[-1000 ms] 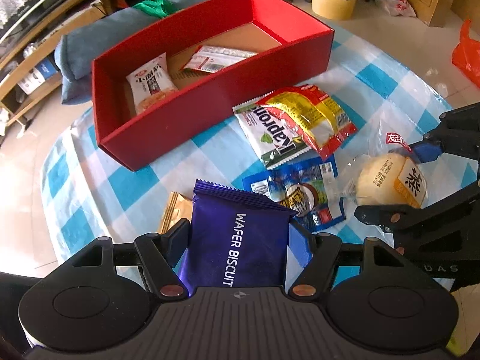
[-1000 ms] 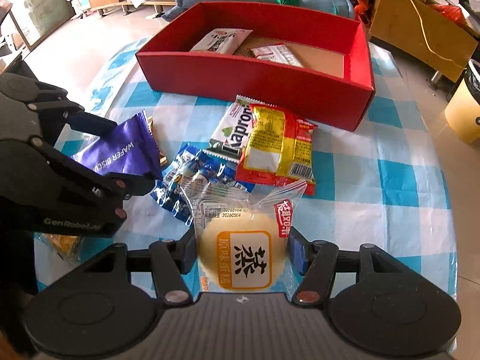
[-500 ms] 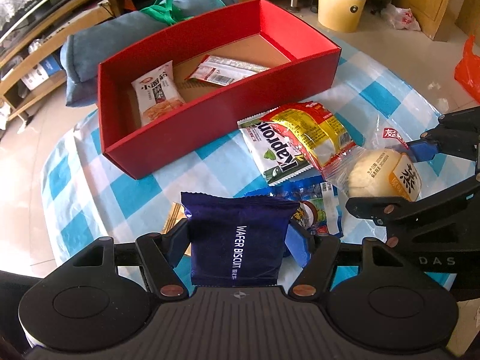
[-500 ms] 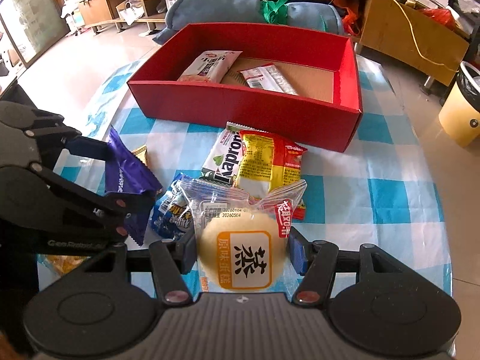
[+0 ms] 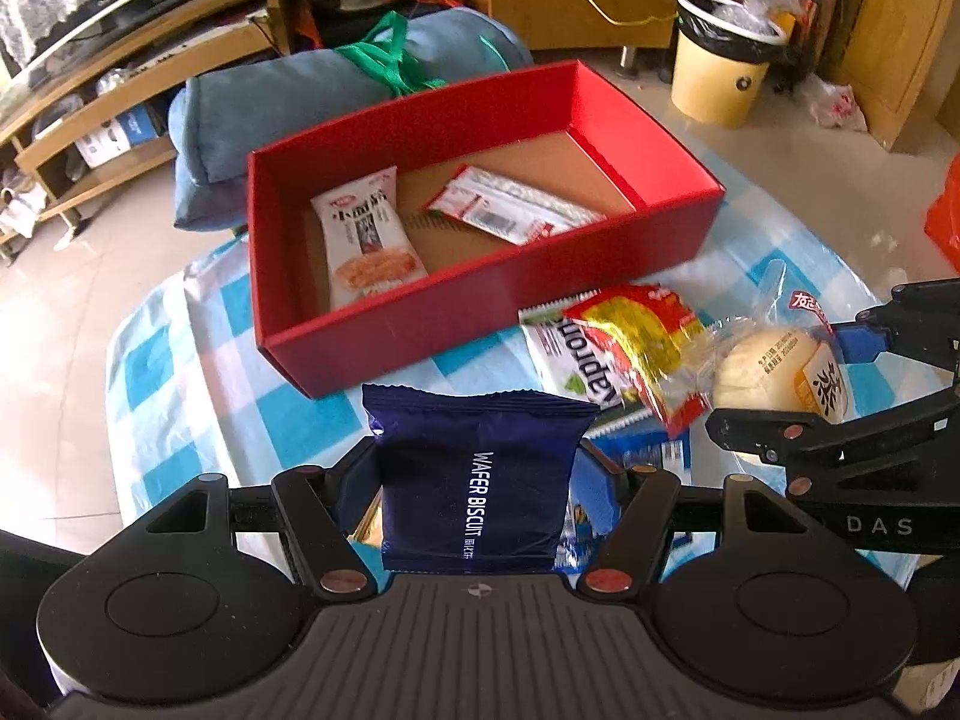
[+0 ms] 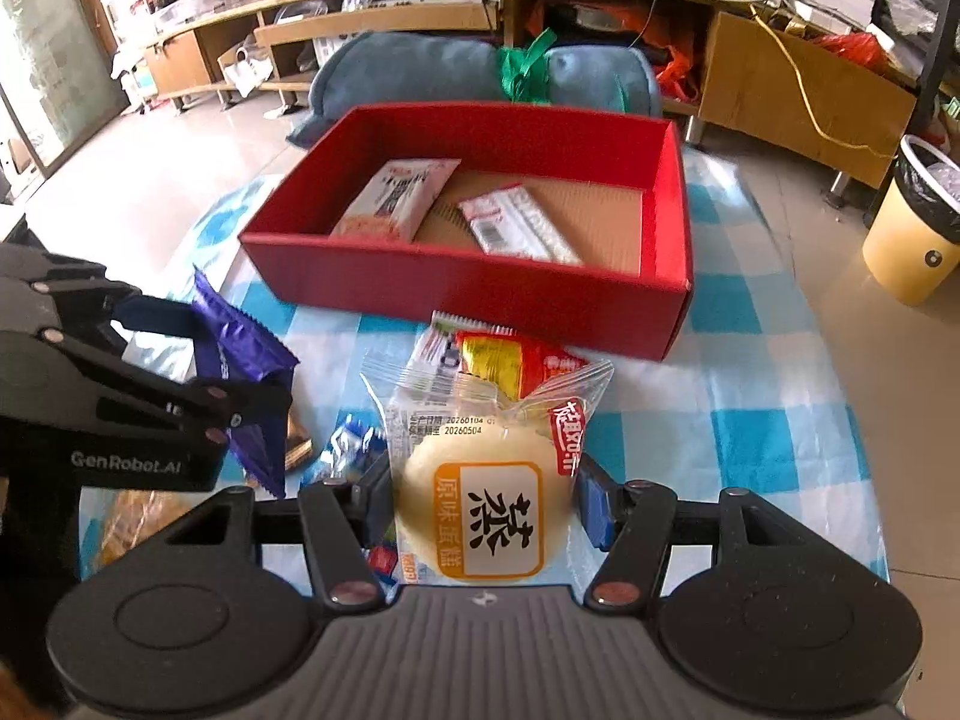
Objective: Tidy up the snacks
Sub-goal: 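Carry the steamed bun with the right tool while the left tool carries the wafer biscuit to the box, then release the bun into the red box with the right tool while the left tool releases the wafer biscuit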
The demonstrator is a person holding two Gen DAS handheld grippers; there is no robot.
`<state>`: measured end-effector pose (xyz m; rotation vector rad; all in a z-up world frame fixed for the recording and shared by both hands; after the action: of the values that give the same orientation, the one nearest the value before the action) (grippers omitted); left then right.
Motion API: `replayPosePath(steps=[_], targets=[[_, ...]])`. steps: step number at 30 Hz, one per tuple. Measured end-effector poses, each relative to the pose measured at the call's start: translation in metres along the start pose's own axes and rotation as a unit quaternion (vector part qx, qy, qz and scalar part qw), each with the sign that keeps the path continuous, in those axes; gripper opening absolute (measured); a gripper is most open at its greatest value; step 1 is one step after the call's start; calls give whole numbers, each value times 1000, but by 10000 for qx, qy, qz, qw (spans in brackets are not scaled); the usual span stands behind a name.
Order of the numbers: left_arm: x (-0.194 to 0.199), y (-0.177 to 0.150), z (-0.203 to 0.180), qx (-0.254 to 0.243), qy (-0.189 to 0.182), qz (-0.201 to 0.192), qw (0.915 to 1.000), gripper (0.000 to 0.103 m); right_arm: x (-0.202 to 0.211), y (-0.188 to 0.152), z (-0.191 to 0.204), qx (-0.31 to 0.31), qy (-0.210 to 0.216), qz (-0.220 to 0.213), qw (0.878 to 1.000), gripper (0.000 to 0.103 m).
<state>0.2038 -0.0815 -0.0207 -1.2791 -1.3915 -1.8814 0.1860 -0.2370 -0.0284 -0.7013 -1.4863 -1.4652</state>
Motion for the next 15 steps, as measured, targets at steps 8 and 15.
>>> replayPosePath(steps=[8,15], targets=[[0,24,8,196,94,-181,9996,73,-3,33,-4,-24,-49,-243,9997,53],[-2,49,19,339,184,-352,9986,73,-11,61,-13,-117,-77,-370,9992,53]])
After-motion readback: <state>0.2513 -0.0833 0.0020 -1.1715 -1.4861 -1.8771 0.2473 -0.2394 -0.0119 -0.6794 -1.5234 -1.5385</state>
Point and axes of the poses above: each gripper's, at about its wrist camera, not at the fingertips, and x roughly against the way its jaws point, z to its left, y to its top, the point moved 8 cm from there along -x, roughly the way its jaws point
